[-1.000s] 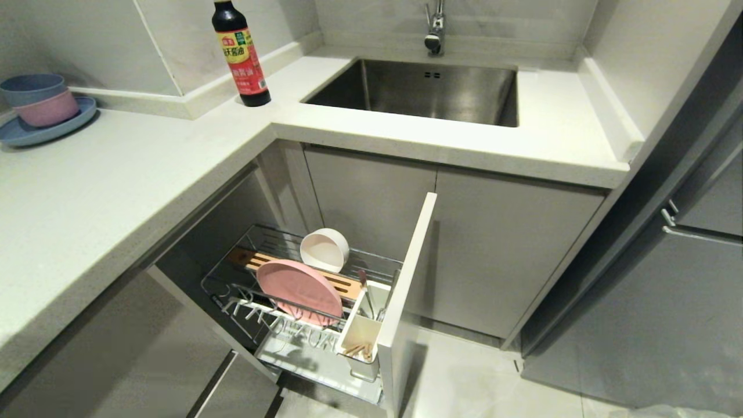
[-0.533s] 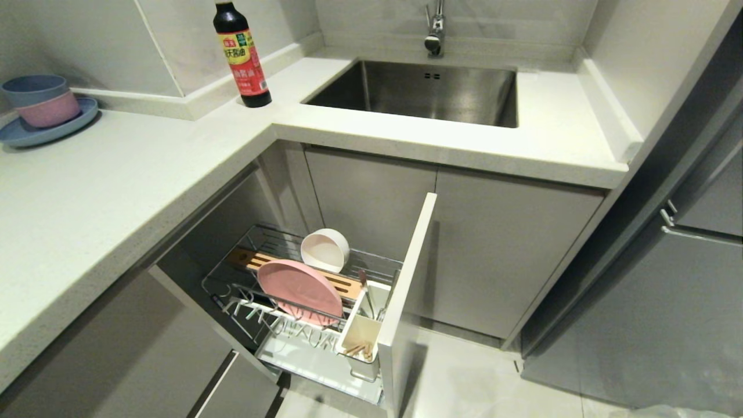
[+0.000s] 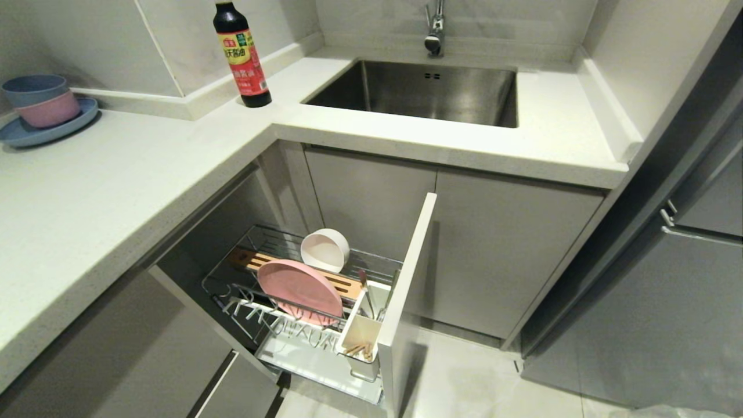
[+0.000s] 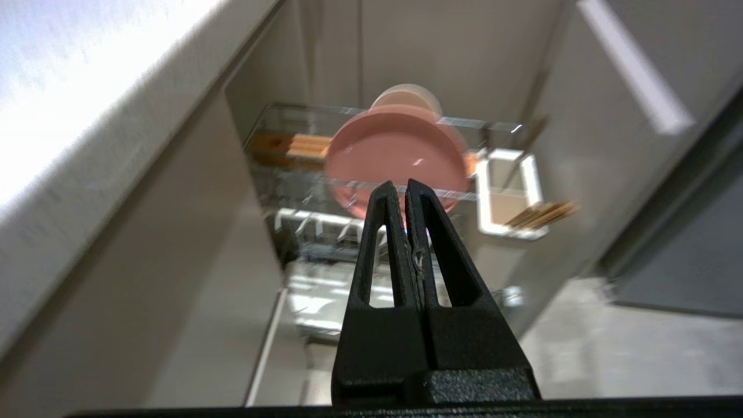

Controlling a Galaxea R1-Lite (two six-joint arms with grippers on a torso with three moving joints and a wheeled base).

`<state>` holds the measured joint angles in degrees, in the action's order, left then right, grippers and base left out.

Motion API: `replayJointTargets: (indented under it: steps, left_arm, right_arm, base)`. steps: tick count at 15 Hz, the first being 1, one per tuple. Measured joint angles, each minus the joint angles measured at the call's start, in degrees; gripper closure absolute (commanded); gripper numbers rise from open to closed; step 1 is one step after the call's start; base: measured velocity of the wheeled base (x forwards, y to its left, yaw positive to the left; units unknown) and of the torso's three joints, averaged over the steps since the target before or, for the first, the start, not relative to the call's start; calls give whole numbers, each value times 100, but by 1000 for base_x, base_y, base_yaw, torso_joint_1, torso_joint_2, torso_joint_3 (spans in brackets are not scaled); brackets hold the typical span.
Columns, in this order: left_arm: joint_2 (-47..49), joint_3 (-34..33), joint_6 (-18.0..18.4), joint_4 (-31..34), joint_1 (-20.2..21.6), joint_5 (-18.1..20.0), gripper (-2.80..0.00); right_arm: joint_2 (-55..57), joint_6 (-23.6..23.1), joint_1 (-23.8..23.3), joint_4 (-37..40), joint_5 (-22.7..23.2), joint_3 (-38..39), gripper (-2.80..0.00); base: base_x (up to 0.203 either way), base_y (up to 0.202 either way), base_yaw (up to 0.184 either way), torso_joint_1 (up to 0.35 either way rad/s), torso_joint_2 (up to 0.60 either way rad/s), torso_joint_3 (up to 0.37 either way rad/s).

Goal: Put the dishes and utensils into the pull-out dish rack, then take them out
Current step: Take the plate out of the cupboard

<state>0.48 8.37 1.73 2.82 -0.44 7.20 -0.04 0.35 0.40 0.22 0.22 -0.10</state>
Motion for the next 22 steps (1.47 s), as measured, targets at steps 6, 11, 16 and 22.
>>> replayJointTargets:
  steps: [6, 11, 16, 22]
  left_arm:
    - [-58, -821, -456, -684, 0, -649, 0]
    - [-61, -837, -626, -650, 0, -787, 0]
    - [-61, -832, -606, -634, 0, -813, 0]
    - [-59, -837, -83, -530, 0, -937, 0]
  right_arm:
    - [2, 1, 1, 2, -1, 2, 0]
    - [2, 1, 1, 0, -1, 2, 0]
    - [2, -2, 1, 0, -1, 2, 0]
    - [-1, -2, 1, 0, -1, 2, 0]
  base:
    - [0, 0, 0, 0, 0, 0]
    - [0, 0, 0, 0, 0, 0]
    - [0, 0, 0, 0, 0, 0]
    - [0, 0, 0, 0, 0, 0]
